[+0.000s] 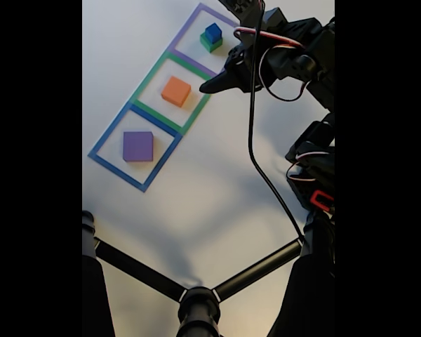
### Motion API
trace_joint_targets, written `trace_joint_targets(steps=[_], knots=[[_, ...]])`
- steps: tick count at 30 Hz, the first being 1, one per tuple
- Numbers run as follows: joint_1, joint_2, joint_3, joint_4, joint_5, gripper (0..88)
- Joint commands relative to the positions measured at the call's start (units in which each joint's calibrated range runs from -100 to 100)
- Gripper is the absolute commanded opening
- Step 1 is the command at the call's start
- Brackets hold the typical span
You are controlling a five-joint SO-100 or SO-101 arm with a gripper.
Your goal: Tower of hanoi
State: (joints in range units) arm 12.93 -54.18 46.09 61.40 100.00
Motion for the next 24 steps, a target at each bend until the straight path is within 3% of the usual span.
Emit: trace_joint_targets(steps=[1, 12, 24], knots=[[0.07, -3.27, 13.39, -19.19, 0.0, 37.7], [-0.85, 8.27, 38.83, -67.27, 0.0, 43.0], [-1.61, 31.91, 41.37, -96.25, 0.0, 44.0]])
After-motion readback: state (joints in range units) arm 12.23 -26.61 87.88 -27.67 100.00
